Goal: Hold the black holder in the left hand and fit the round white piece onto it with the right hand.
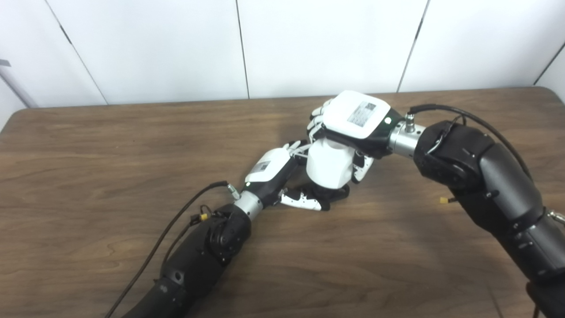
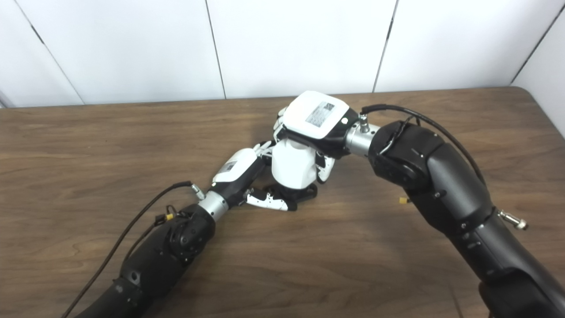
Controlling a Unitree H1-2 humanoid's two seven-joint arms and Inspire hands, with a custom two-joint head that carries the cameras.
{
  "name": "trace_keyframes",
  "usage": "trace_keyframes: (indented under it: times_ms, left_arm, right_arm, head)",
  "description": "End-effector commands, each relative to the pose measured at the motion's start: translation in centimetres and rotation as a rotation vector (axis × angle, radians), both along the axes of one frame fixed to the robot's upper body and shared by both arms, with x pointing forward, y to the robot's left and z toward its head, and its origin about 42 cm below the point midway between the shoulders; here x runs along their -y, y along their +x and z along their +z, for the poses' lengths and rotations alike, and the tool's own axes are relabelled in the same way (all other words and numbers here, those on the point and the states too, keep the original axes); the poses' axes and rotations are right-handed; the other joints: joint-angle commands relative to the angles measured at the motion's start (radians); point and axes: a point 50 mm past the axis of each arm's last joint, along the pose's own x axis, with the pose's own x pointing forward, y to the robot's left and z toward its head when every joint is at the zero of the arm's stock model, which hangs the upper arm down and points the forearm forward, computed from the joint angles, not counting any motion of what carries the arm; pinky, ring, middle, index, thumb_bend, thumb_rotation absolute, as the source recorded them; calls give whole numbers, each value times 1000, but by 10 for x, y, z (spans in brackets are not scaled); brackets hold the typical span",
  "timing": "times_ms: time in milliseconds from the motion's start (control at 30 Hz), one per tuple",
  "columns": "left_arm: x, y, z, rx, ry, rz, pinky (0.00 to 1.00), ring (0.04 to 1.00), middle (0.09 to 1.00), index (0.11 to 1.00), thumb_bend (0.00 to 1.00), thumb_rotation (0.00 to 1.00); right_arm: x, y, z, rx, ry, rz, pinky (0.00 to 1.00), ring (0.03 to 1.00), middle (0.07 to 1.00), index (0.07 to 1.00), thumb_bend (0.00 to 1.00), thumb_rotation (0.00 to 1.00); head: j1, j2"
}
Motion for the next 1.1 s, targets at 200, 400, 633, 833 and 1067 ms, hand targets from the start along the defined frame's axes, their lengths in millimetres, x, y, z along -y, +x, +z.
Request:
trace_keyframes:
  times_ms: [200,400,633,833,1067]
  left_arm:
    - [5,-29,-43,-201,134,-60,1000,1000,930,481,524,58]
    - [7,-29,-42,-202,128,-58,1000,1000,930,481,524,59]
    - [9,-30,-42,-201,134,-60,1000,1000,932,481,524,59]
    - [11,-30,-42,-205,133,-62,1000,1000,935,481,524,58]
    - [13,-30,-41,-197,148,-66,1000,1000,938,481,524,59]
  right_arm:
    - [-4,0,14,50,12,33,857,862,775,483,524,137]
    - [-8,1,9,40,12,49,857,861,773,483,523,136]
    - [-13,2,3,24,8,49,869,866,773,482,524,136]
    - [-21,1,-1,14,6,56,884,868,779,482,525,136]
    - [-25,0,-6,12,-27,74,888,862,779,482,525,138]
  head:
    - [9,6]
    - [17,9]
    - [23,11]
    - [23,16]
    - [29,17]
